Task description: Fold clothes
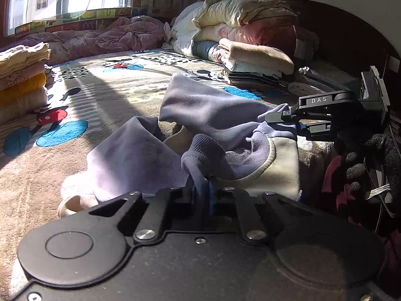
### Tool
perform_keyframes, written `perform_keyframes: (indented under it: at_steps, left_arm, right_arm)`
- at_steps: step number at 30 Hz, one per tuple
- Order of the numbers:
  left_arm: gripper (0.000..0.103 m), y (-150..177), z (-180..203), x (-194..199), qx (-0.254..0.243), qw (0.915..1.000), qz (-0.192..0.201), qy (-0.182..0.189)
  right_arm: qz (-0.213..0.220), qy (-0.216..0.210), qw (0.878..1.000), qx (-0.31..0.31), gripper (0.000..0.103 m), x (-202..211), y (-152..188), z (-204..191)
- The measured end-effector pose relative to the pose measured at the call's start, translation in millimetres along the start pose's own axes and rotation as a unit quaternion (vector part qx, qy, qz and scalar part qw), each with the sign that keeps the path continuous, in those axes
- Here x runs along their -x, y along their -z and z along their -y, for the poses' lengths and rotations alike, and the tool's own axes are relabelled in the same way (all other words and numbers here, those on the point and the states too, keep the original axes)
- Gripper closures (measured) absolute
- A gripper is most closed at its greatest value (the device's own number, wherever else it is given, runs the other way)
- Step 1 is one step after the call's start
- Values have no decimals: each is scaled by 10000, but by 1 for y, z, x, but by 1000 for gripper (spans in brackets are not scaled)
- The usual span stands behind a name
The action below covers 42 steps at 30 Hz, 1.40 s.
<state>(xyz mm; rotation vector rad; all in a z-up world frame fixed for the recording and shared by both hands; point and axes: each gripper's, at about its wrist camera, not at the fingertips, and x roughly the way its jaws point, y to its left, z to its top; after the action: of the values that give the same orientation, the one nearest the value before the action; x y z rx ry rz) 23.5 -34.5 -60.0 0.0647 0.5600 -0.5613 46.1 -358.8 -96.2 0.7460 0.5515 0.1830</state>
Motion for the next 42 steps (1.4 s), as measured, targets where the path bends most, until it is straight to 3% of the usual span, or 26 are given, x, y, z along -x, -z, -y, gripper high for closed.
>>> perform_keyframes:
  at_steps: [8, 12, 14, 16, 18, 20, 22, 23, 24, 26, 29, 32, 34, 38, 40, 42]
  left_arm:
    - [98, -21, -6, 26, 527, 9915, 1155, -298]
    - [98, -22, -5, 28, 374, 9936, 1066, 6]
    - [98, -16, 2, 20, 32, 9971, 665, 368]
    - [98, -7, 13, 12, -316, 9979, 261, 507]
    - [81, -2, 19, 7, -449, 9966, -32, 692]
    - [44, -3, 8, 16, -10, 9945, 105, 1047]
    - [41, -8, -12, 28, 633, 9915, 469, 1037]
    - [40, -11, -23, 34, 959, 9880, 654, 1023]
    - [40, -10, -39, 35, 1450, 9838, 704, 785]
    - [40, -6, -71, 37, 2448, 9662, 771, 257]
    - [39, 9, -106, 35, 3530, 9328, 416, -585]
    - [39, 27, -128, 34, 4272, 9020, 137, -606]
    - [39, 34, -132, 34, 4514, 8915, 104, -360]
    - [40, 33, -119, 18, 4254, 9044, -239, -223]
    - [42, 32, -112, 6, 4150, 9090, -360, -139]
    - [42, 24, -101, -3, 3821, 9233, -373, -70]
  right_arm:
    - [398, -567, 9974, -201, 87, 10, -18, -9]
    - [584, -516, 9967, -227, 92, 18, -24, -6]
    - [583, -422, 9969, -312, 92, 21, -24, 1]
    - [556, -272, 9974, -372, 92, 21, -23, 7]
    - [482, -161, 9979, -407, 91, 20, -22, 13]
    - [488, -74, 9977, -456, 85, 21, -22, 14]
    - [573, 12, 9977, -366, 61, 23, -23, 9]
    - [610, 30, 9977, -277, 40, 23, -24, 6]
    - [633, 24, 9979, -169, 29, 23, -27, 1]
    - [678, 12, 9977, 47, 29, 21, -31, -7]
    - [380, -18, 9989, 274, 20, 3, -41, -12]
    - [-409, -131, 9978, 501, 18, -29, -46, -11]
    - [-961, -251, 9934, 567, 18, -52, -43, -8]
    - [-1649, -378, 9831, 704, 29, -83, -18, -12]
    - [-1669, -438, 9801, 981, 30, -88, -3, -23]
    - [-1697, -594, 9794, 924, 34, -92, 4, -29]
